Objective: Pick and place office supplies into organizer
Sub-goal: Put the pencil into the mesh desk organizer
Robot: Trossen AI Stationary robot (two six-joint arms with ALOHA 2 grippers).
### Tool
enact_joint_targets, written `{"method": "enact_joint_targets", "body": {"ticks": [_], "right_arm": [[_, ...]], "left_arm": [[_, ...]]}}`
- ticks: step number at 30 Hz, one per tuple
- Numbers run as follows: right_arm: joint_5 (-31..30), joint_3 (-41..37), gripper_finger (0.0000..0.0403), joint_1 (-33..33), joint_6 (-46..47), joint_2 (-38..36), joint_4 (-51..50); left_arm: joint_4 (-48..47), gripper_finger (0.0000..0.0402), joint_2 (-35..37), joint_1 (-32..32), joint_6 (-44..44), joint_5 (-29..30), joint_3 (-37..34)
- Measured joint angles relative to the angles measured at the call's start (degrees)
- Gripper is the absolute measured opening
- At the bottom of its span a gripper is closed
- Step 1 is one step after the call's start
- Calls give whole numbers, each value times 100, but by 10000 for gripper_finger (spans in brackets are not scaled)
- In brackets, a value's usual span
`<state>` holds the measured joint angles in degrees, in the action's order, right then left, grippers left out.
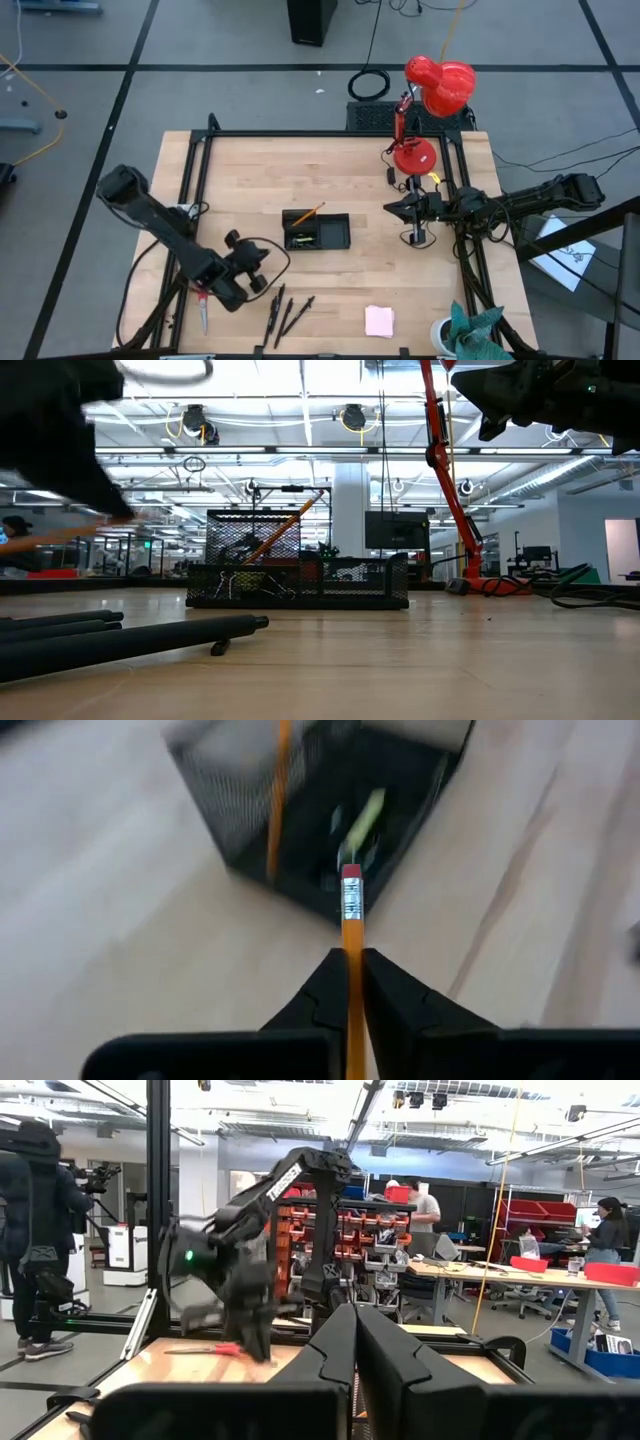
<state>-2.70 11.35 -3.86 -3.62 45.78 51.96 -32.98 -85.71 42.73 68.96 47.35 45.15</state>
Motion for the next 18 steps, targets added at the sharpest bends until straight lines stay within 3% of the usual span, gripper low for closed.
{"method": "enact_joint_targets", "body": {"ticks": [5,10,14,18], "right_arm": [[0,1,4,0,-2,-1,1],[-4,2,4,0,-2,-2,2],[-7,2,4,0,-2,0,2],[-4,0,4,0,-2,0,0]], "left_arm": [[508,18,861,-28,-1358,598,7],[1936,2,1508,-291,-3697,837,9],[3184,9,1735,-560,-5668,514,15],[3771,3,1832,-784,-6503,-66,17]]}}
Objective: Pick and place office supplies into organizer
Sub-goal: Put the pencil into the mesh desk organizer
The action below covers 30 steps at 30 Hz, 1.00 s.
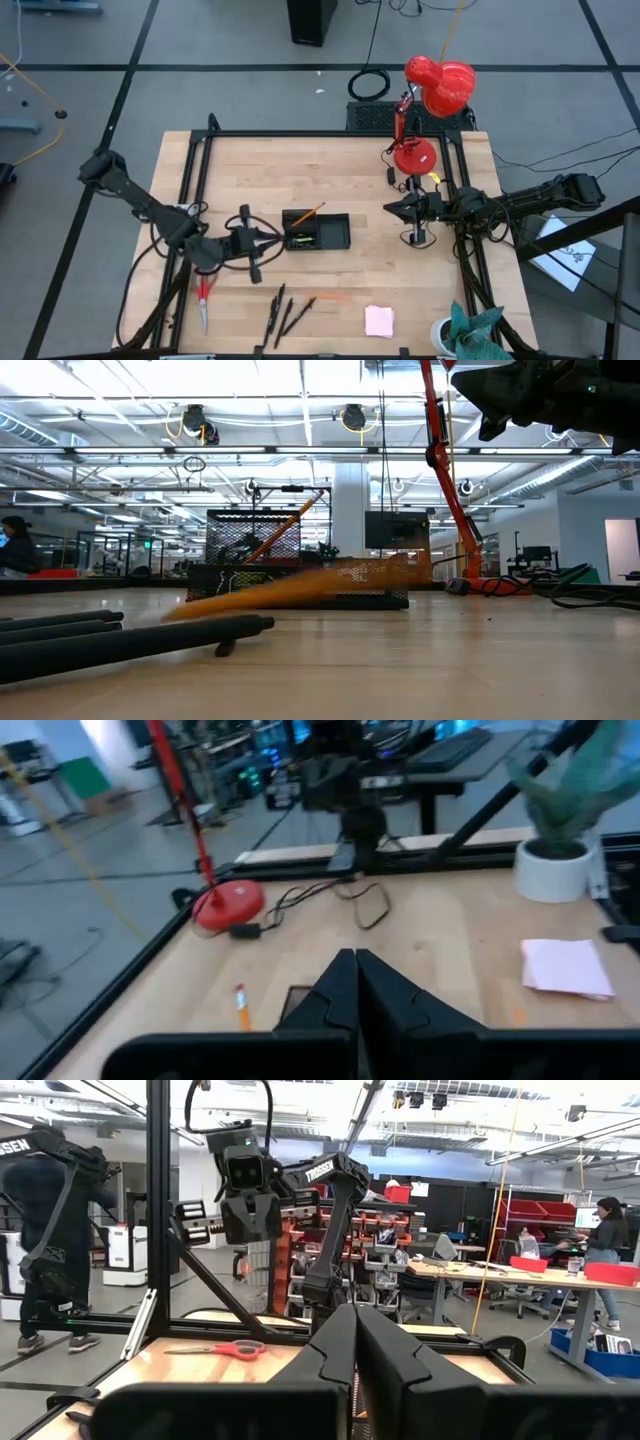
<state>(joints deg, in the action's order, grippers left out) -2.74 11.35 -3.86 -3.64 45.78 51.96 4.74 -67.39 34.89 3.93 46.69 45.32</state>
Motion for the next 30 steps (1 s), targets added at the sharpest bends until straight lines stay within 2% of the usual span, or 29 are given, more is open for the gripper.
{"method": "enact_joint_targets", "body": {"ticks": [7,11,18,23,26,30], "right_arm": [[0,2,4,0,-6,-2,-35],[1,2,4,0,-4,-1,-36],[2,0,4,0,-2,-2,-35],[2,0,4,0,-2,0,-37],[2,0,4,0,-2,-1,-37],[0,0,4,0,-2,-2,-37]], "left_arm": [[-184,12,-59,-438,349,-573,0],[-198,3,-100,-516,383,-793,0],[-184,15,-157,-458,415,-828,5],[-250,3,-163,-404,482,-817,7],[-608,10,-160,-396,1009,-874,7],[-1838,16,-160,-380,2531,-913,7]]}}
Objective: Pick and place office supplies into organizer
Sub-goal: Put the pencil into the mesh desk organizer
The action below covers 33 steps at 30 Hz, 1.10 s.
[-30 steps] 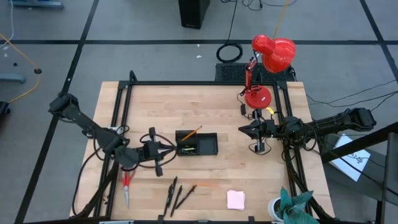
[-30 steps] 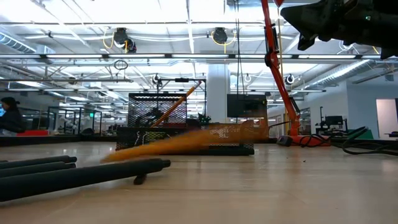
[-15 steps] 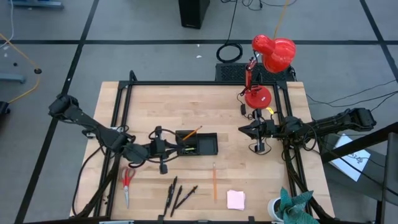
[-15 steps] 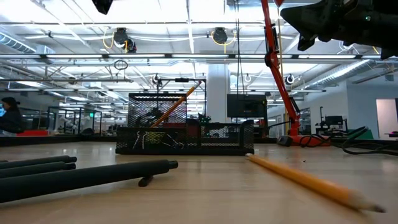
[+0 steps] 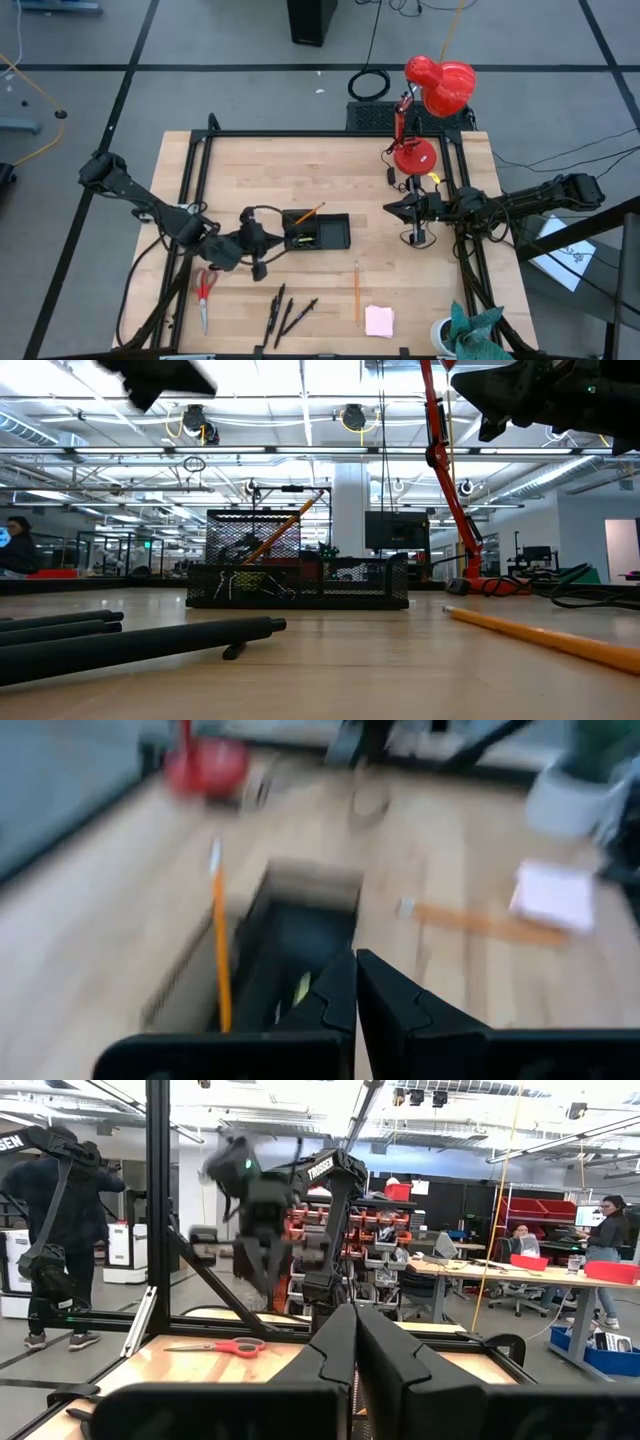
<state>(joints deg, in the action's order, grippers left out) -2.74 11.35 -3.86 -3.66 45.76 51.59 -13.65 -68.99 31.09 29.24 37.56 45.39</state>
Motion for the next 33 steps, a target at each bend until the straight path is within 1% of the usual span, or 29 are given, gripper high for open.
{"method": "enact_joint_targets", "body": {"ticks": [3,5,7,11,14,18,21,23,27,31,33], "right_arm": [[2,0,4,0,-1,0,0],[0,0,4,0,0,2,0],[0,0,4,0,0,0,0],[-3,1,4,0,83,0,-1],[-3,1,4,0,147,2,-4],[-3,2,4,0,149,0,-45],[-3,2,4,0,151,2,-71],[-5,2,4,0,151,2,-85],[-8,1,4,0,149,0,-85],[-11,0,4,0,142,0,-85],[-11,0,4,0,140,0,-79]], "left_arm": [[-1086,5,-39,182,1243,-42,0],[-1426,5,-178,320,1813,-53,0],[-1496,10,-356,468,2061,-129,-2],[-870,9,-966,613,2100,-536,2],[-120,4,-1544,628,2108,-954,2],[771,15,-2318,628,2226,-1498,2],[1152,17,-2685,628,2449,-1892,2],[1268,12,-2815,663,2620,-2067,2],[1259,5,-2824,784,2853,-2102,93],[1202,8,-2825,957,2858,-2102,493],[1204,4,-2952,1037,2935,-2111,721]]}}
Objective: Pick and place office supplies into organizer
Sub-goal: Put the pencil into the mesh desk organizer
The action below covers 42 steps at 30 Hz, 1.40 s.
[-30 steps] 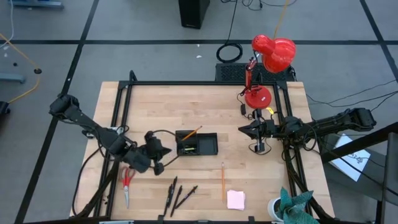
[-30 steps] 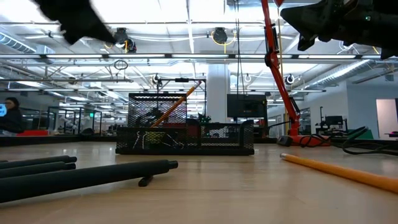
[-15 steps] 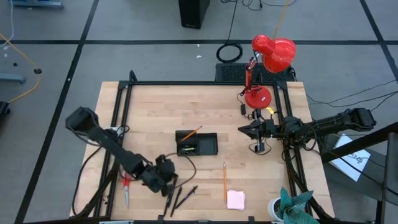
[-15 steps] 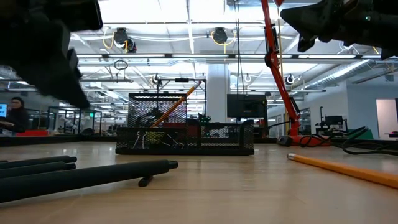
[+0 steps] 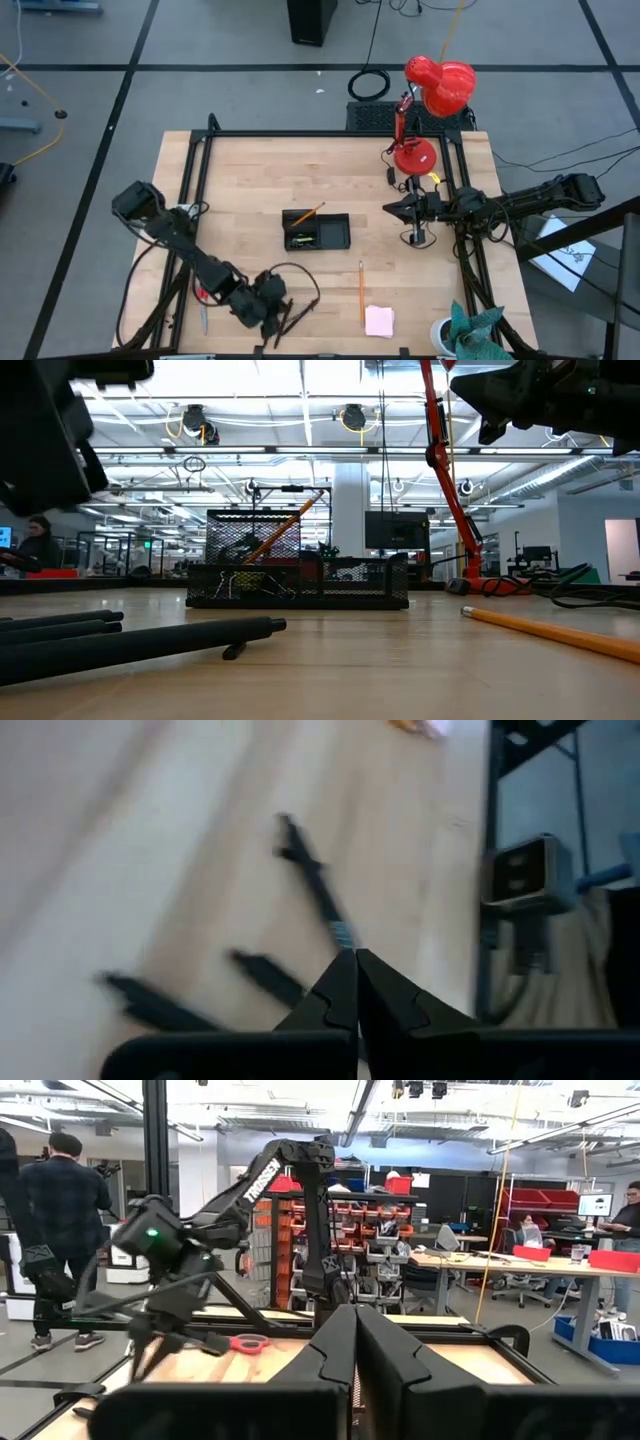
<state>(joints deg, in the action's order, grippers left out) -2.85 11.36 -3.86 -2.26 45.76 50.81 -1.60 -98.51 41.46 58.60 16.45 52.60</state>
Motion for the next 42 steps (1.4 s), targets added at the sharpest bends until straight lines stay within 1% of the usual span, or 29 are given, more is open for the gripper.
{"method": "enact_joint_targets", "body": {"ticks": [5,10,12,14,16,22,25,29,32,35,38,42], "right_arm": [[-2,0,4,0,-9,2,16],[2,0,4,0,35,2,7],[2,0,4,0,51,0,16],[2,0,4,0,81,2,-1],[2,0,4,0,94,2,18],[0,0,4,0,66,2,34],[0,0,4,0,41,2,35],[-2,0,4,0,46,2,35],[0,0,4,0,48,2,34],[-1,0,4,0,50,2,34],[-2,0,4,0,52,2,36],[-2,0,4,0,40,2,59]], "left_arm": [[-23,4,-575,253,83,-143,523],[-872,5,-1128,368,518,-133,955],[-1279,6,-1154,376,725,-139,1050],[-1482,4,-1204,377,937,-136,1093],[-1748,2,-1201,375,1063,-121,1084],[-2135,10,-1188,405,1192,-110,1092],[-2272,6,-1183,412,1207,-114,1093],[-2277,6,-1181,403,1019,-64,1085],[-2015,16,-1117,352,550,-16,1060],[-1861,16,-930,244,269,94,1058],[-1883,4,-617,183,254,209,1270],[-2184,7,-501,305,450,148,1514]]}}
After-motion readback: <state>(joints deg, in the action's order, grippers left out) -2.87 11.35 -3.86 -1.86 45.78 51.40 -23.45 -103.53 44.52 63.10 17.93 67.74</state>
